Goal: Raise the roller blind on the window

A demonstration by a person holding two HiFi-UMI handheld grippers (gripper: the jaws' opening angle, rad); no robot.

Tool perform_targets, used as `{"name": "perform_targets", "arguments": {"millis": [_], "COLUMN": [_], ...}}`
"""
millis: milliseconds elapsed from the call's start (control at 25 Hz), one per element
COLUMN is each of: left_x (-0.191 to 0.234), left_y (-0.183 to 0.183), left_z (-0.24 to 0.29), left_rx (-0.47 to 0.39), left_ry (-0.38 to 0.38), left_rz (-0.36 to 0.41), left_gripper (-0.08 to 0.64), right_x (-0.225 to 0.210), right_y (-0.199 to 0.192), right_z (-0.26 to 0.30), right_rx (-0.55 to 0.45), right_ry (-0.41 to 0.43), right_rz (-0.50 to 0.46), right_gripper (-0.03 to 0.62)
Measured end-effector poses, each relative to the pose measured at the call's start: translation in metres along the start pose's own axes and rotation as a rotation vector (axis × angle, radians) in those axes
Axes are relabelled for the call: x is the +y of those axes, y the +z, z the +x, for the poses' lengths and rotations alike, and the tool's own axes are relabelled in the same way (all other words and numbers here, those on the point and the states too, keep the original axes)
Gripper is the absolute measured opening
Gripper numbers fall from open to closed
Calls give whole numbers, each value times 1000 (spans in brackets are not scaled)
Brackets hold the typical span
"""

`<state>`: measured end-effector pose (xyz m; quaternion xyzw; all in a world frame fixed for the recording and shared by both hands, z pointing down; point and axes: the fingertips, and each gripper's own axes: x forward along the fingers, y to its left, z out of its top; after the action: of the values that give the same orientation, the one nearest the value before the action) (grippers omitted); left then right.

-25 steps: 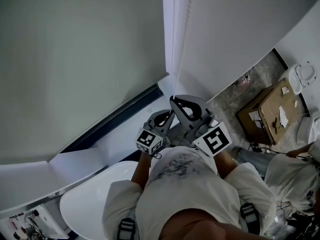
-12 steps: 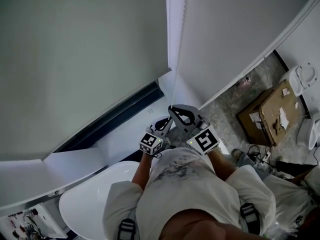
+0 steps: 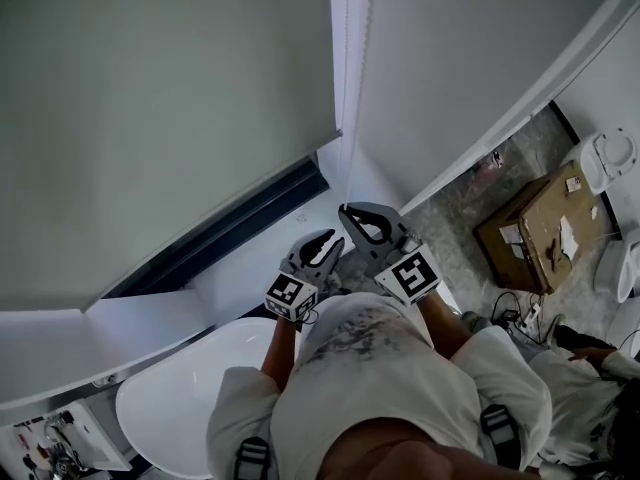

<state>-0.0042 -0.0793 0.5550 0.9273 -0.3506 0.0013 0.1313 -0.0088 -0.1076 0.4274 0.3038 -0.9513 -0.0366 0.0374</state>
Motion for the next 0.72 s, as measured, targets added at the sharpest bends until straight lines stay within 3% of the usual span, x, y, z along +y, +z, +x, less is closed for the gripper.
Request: {"name": "perform_targets", "arguments": {"millis": [240,360,720], "left_x": [-16,-29,-38], "left_y": [133,184,264], "left_z": [-23,-26,-11], "left_rx": [-103,-131,-217], "left_ry": [31,12,-55], "left_rz": [181,190,281], "left_gripper": [92,92,92], "right_x": [2,6,5], "right_y": [0,2,-4], "right_z": [1,2,10], "right_rx": [-7,-6,6], "right_ry": [14,23,36], "right_rz": [-3,-4,-6], "right_gripper": [61,61,61]}}
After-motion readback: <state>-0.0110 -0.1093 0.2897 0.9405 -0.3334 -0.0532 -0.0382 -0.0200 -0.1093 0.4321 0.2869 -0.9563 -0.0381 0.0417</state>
